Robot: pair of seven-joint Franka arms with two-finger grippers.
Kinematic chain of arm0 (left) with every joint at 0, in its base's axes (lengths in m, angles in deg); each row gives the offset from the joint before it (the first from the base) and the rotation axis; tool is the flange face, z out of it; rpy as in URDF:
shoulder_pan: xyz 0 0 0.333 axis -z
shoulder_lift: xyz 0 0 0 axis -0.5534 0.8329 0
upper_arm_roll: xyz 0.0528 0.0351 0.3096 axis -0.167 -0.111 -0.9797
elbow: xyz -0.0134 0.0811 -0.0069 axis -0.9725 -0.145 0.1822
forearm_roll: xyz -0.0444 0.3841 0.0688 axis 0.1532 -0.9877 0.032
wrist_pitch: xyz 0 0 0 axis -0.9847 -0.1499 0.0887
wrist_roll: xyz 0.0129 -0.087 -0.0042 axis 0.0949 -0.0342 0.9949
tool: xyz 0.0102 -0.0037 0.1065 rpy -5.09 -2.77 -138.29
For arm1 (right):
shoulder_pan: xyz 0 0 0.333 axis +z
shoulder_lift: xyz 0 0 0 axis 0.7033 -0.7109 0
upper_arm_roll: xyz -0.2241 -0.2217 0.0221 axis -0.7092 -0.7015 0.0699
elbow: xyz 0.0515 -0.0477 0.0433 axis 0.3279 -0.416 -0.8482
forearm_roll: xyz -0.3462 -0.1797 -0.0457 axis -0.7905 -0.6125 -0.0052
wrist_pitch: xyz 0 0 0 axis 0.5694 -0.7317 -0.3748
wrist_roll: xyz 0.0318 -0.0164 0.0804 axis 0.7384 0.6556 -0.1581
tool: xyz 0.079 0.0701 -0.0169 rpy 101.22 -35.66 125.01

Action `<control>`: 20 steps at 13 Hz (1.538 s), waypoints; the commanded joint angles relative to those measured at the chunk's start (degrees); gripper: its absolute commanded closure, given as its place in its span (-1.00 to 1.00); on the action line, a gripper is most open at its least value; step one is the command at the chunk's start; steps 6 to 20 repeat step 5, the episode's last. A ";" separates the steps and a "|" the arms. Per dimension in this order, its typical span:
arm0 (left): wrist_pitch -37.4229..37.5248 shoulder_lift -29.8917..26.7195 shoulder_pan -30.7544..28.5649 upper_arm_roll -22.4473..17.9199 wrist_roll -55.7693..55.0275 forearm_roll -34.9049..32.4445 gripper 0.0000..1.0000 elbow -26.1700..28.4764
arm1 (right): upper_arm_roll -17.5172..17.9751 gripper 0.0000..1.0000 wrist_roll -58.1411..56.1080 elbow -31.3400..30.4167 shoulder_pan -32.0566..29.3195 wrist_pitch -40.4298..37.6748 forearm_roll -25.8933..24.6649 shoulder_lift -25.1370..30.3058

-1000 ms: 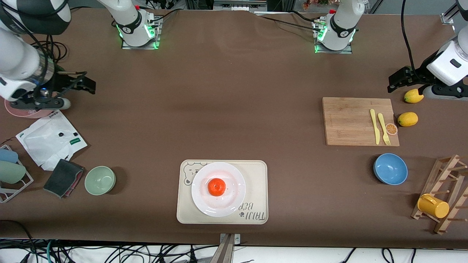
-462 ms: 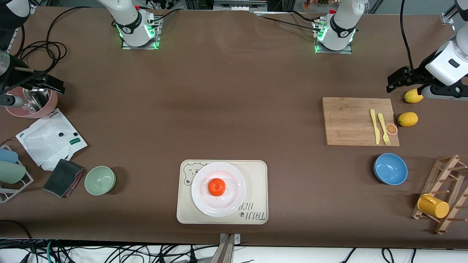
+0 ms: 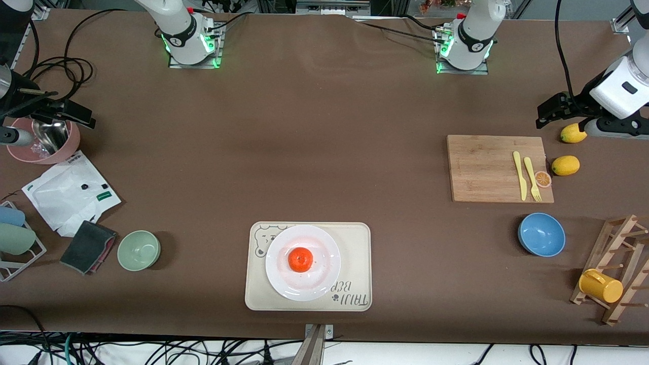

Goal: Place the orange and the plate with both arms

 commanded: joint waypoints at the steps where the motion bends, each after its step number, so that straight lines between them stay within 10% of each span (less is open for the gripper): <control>1: 0.35 0.46 -0.13 0.31 -0.61 -0.57 -1.00 -1.20 | -0.02 -1.00 0.40 1.44 -0.18 -1.41 0.75 -0.26; 20: 0.35 0.63 -0.13 0.23 -0.61 -0.57 -1.00 -1.20 | 0.07 -1.00 0.67 1.44 -0.01 -1.32 0.75 -0.26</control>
